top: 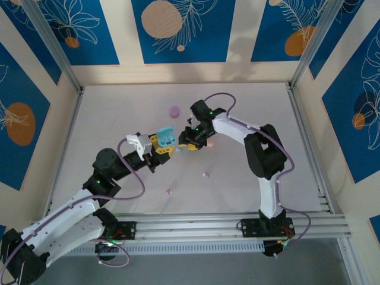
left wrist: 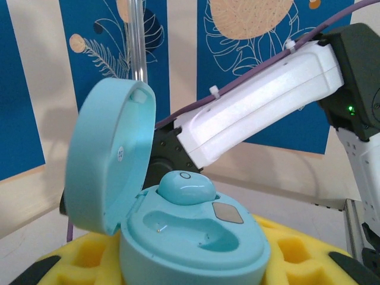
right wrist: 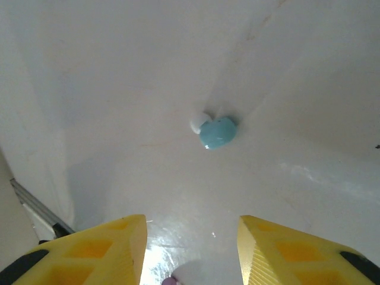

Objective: Insert the wireless bluetooth earbuds into the charging case

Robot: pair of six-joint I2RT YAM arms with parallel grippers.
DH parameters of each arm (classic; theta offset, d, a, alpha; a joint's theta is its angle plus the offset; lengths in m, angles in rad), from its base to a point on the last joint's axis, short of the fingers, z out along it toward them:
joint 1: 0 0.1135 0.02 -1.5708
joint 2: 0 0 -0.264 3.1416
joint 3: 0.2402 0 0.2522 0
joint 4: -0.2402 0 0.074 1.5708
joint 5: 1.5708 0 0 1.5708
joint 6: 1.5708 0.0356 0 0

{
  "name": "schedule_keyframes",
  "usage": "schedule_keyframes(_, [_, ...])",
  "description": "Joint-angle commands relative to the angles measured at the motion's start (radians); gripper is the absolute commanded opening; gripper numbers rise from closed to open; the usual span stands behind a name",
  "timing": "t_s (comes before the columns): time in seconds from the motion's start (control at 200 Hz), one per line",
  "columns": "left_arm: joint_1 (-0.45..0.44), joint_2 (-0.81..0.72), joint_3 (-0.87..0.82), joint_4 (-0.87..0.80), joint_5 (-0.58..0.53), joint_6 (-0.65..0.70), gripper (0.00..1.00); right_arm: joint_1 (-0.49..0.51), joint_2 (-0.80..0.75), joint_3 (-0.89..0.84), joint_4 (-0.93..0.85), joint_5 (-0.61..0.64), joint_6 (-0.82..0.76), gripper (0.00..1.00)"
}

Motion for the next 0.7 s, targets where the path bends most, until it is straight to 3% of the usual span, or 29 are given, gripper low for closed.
schedule_keyframes(0.0, [-0.001,-0.020,0.035,-0.016,-0.020,0.011,0.23,0.010,0.043,0.042,-0.049,0.020,0.036,0.46])
schedule_keyframes(0.25, [-0.001,-0.021,0.035,-0.019,-0.016,0.009,0.23,0.027,0.138,0.110,-0.039,0.020,0.071,0.46])
schedule_keyframes(0.53, [0.000,-0.022,0.029,-0.016,-0.019,0.004,0.23,0.040,0.203,0.176,-0.029,-0.001,0.073,0.36])
schedule_keyframes(0.695, [-0.001,-0.021,0.028,-0.017,-0.018,0.002,0.24,0.048,0.229,0.205,-0.048,0.047,0.059,0.36])
